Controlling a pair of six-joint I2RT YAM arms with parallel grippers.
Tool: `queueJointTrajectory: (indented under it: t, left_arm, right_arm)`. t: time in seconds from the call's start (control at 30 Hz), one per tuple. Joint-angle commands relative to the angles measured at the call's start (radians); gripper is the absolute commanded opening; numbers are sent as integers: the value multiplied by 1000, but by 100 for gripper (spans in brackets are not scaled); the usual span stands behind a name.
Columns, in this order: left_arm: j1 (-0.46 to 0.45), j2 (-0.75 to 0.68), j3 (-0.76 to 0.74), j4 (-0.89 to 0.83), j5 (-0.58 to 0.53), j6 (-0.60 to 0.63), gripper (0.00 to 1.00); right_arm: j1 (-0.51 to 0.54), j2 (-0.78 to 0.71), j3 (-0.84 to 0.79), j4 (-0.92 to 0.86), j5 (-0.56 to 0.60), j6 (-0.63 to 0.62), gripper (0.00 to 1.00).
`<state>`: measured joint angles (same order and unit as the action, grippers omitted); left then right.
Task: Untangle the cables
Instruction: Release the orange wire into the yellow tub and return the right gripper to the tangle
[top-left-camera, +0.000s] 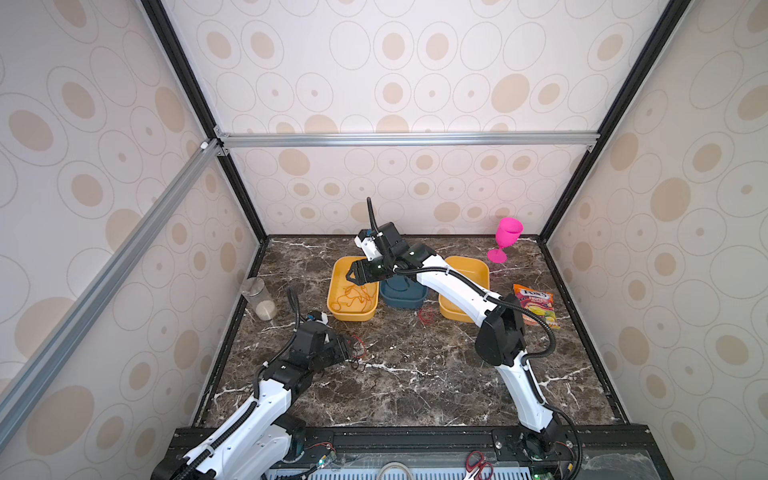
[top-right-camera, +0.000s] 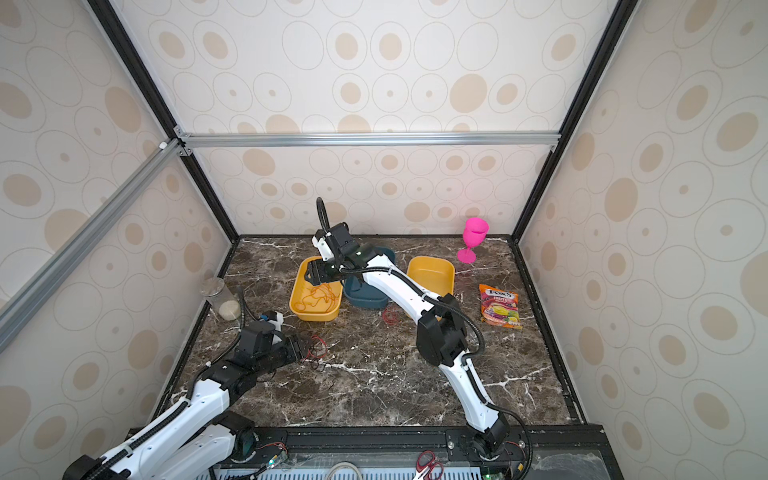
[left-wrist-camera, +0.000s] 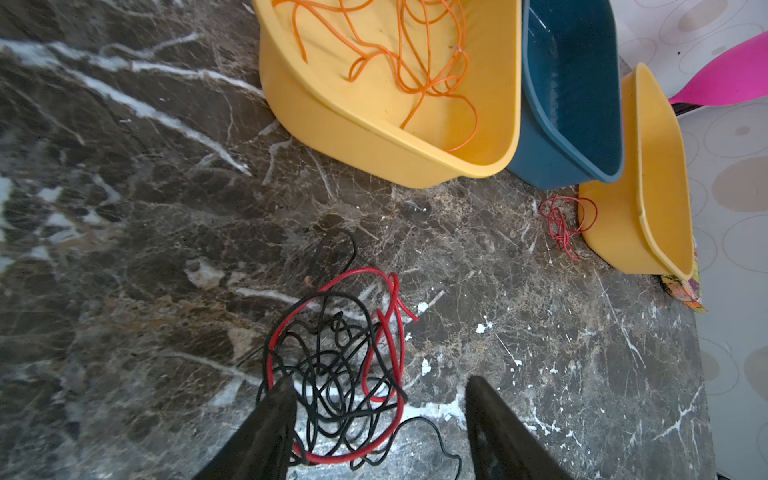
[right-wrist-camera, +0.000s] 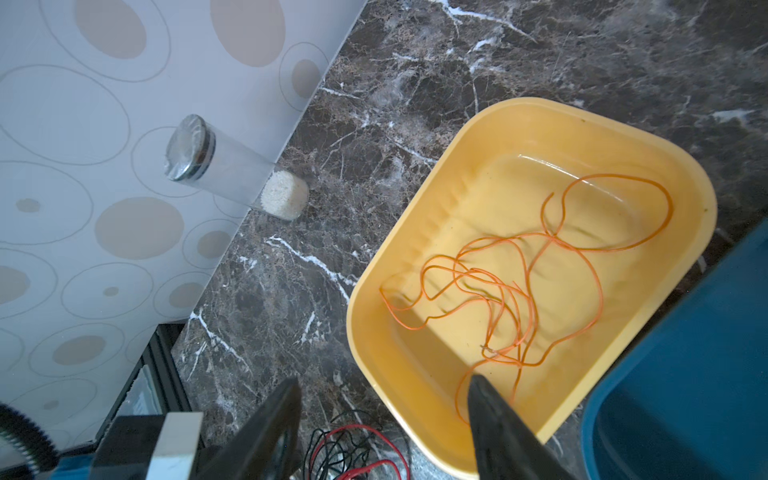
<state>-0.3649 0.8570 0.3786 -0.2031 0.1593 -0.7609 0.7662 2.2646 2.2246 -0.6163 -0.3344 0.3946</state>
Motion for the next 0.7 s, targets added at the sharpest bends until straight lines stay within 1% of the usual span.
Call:
queueJointTrajectory:
  t: [0.0, 0.2, 0.4, 0.53, 0.67]
  left_arm:
    - [6, 13, 15, 12, 5, 21, 65]
    - [6, 26, -8, 48, 18, 23, 63]
    - [6, 65, -24, 86, 39, 32, 56]
    - [6, 83, -8, 83, 26, 56, 53]
    - [6, 87, -7, 97, 16, 76, 52]
  right_arm:
    - [7, -104, -109, -11, -33, -8, 63]
    - [11, -294, -437, 71, -26, 16, 59]
    - [32, -443, -739, 135, -39, 12, 56]
    - [71, -467, -881, 174, -85, -1, 57]
    - [124, -460, -967, 263, -123, 20, 59]
